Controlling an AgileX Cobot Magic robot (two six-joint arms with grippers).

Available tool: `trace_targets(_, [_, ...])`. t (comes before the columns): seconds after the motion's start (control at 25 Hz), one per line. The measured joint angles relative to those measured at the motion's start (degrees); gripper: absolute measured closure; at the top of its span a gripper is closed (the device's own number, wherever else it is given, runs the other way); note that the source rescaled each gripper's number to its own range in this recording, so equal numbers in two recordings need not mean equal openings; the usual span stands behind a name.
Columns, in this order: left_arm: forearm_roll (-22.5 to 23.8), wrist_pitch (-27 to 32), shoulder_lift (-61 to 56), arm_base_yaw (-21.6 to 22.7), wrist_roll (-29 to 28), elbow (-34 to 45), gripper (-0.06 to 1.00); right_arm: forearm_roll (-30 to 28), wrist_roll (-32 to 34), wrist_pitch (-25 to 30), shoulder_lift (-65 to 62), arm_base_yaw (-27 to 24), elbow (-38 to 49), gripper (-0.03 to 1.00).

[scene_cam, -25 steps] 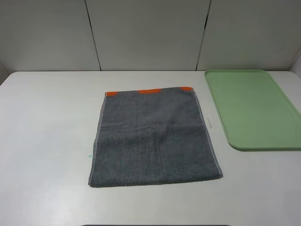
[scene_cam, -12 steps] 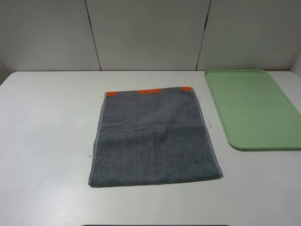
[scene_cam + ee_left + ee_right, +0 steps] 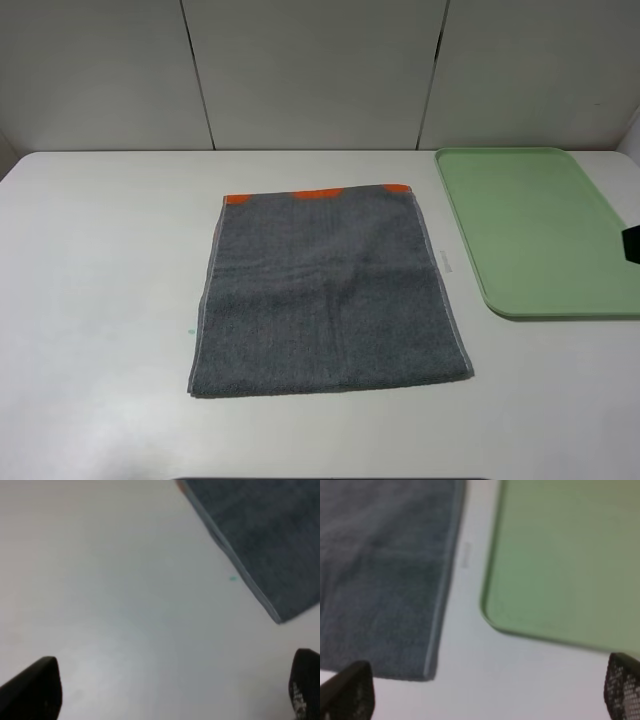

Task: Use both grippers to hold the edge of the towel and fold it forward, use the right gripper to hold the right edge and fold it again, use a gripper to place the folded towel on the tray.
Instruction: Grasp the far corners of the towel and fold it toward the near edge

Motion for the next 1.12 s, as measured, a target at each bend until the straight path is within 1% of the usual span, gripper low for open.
trace_targets(0.16, [0.00,-0.16,4.96,-7.88,3.13,-0.05,0.05,0.24,-4.58,-2.54,5.25,8.18,-0.12,-0.03])
trace_targets(0.36, [0.00,-0.66,10.42,-16.70,6.84,-0.07,0.06,0.19,-8.27,-4.64,12.08,17.91,-0.12,-0.03])
trace_targets(0.48, [0.15,-0.86,13.43,-21.44,8.30,-0.07,0.06,0.19,-9.99,-7.01,16.36,23.11,-0.12,-0.03])
trace_targets(0.6, [1.84,-1.30,16.66,-25.28,8.71,-0.07,0.06,-0.10,-11.53,-9.38,20.79,27.60,-0.16,-0.03])
trace_targets(0.76, [3.87,-1.59,20.51,-28.51,9.91,-0.07,0.06,-0.49,-14.20,-11.88,27.08,32.73,-0.23,-0.03])
trace_targets(0.88, [3.87,-2.22,23.45,-29.96,10.92,-0.07,0.06,-1.40,-15.57,-13.41,31.55,36.37,-0.23,-0.03])
trace_targets(1.12, [3.87,-4.74,28.86,-30.69,12.20,-0.07,0.06,-5.44,-16.26,-14.99,39.45,41.63,-0.23,-0.03])
